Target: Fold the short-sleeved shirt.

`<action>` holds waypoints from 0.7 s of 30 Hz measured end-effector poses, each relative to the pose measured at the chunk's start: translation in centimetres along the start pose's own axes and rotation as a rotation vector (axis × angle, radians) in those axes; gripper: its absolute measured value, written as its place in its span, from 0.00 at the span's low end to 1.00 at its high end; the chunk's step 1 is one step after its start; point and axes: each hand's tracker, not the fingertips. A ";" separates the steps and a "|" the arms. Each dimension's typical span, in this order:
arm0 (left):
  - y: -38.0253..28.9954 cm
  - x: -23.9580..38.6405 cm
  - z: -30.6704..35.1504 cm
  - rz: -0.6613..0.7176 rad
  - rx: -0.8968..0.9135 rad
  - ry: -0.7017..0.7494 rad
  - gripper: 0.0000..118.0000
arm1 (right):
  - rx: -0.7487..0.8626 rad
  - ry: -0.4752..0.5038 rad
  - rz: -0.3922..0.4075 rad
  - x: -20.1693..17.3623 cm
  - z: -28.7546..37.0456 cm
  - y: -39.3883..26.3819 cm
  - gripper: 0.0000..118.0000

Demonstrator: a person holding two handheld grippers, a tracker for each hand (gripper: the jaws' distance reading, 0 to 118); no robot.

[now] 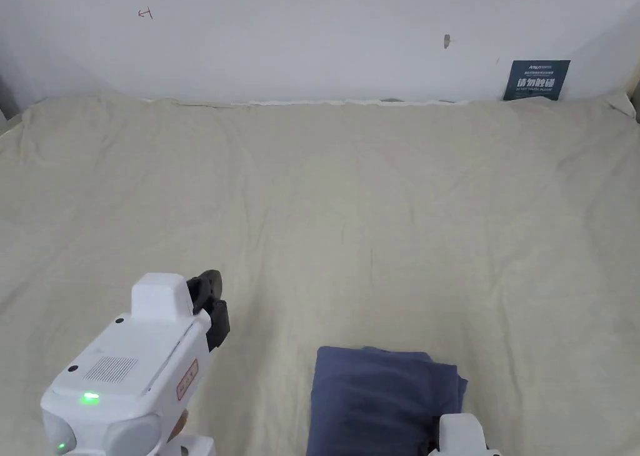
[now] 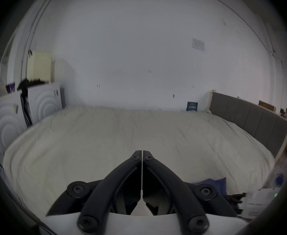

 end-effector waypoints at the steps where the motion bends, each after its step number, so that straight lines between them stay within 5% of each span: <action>1: -0.4 -0.1 -0.5 0.041 -0.060 -0.025 0.01 | 0.040 0.006 -0.010 0.1 0.1 -0.2 0.01; 3: -1.6 -0.1 -1.4 0.127 -0.151 -0.069 0.03 | 0.031 0.007 -0.006 0.1 0.2 0.0 0.02; 5: -3.0 -0.2 -2.6 0.214 -0.264 -0.130 0.18 | 0.034 0.015 -0.007 0.3 0.1 -0.1 0.01; 7: -4.6 0.0 -3.9 0.295 -0.391 -0.196 0.46 | 0.042 0.029 -0.024 0.5 0.4 -0.3 0.01; 9: -5.9 0.5 -5.4 0.356 -0.504 -0.264 0.87 | 0.043 0.037 -0.025 0.7 0.4 -0.2 0.01; 10: -6.7 0.8 -6.2 0.383 -0.556 -0.291 0.98 | 0.042 0.042 -0.025 0.7 0.5 -0.2 0.01; 17: -10.6 4.0 -10.5 0.322 -0.753 -0.323 0.99 | 0.040 0.066 -0.035 1.2 0.6 -0.2 0.01; 19: -11.3 5.1 -11.2 0.293 -0.805 -0.342 0.90 | 0.039 0.075 -0.044 1.4 0.5 -0.2 0.01; 21: -11.9 6.0 -11.5 0.255 -0.833 -0.360 0.66 | 0.038 0.082 -0.048 1.6 0.5 -0.2 0.01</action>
